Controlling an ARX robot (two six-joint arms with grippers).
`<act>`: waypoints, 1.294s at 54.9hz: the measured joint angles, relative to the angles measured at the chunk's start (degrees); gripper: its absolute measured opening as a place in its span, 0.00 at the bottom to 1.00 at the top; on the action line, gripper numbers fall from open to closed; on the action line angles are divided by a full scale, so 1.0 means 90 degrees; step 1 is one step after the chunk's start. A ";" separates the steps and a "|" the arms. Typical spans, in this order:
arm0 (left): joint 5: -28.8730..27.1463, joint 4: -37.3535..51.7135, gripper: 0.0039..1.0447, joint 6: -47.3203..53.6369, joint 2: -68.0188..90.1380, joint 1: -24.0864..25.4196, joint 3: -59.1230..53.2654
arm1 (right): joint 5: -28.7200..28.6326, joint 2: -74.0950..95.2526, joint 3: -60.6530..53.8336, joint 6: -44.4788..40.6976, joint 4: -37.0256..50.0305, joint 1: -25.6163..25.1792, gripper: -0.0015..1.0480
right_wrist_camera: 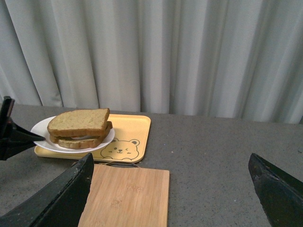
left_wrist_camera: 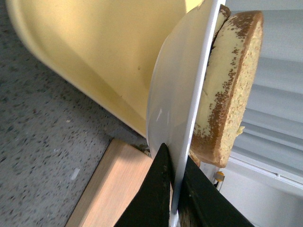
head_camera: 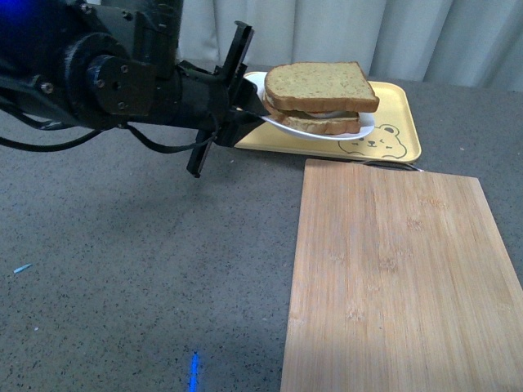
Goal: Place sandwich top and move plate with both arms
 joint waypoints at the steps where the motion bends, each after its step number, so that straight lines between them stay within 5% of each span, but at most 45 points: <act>1: -0.0012 -0.0041 0.03 0.0005 0.0032 -0.0010 0.0063 | 0.0000 0.0000 0.0000 0.0000 0.0002 0.0000 0.91; 26: -0.0073 -0.0765 0.03 -0.0146 0.1112 -0.0262 0.1736 | 0.0000 0.0000 0.0000 0.0000 0.0000 0.0000 0.91; 40: -0.0073 -0.0750 0.44 0.0063 0.0935 -0.0260 0.1464 | -0.0002 0.0000 0.0000 0.0000 0.0002 0.0000 0.91; 50: -0.0362 -0.0787 0.72 0.1222 0.0216 -0.0279 0.0792 | 0.0000 0.0000 0.0000 0.0000 0.0000 0.0000 0.91; 55: -0.1081 -0.0780 0.86 0.2210 -0.0347 -0.0362 0.0321 | -0.0002 0.0000 0.0000 0.0000 0.0000 0.0000 0.91; 59: -0.3631 0.2091 0.69 0.4539 -0.0884 -0.0449 -0.1093 | -0.0005 0.0000 0.0000 0.0000 0.0002 0.0000 0.91; 61: -0.4396 0.3361 0.60 0.5736 -0.1246 -0.0389 -0.1965 | 0.0000 0.0000 0.0000 0.0000 0.0000 0.0000 0.91; 71: -0.4354 0.4908 0.32 0.7400 -0.2535 0.0165 -0.3990 | 0.0002 0.0000 0.0000 0.0000 0.0000 0.0000 0.91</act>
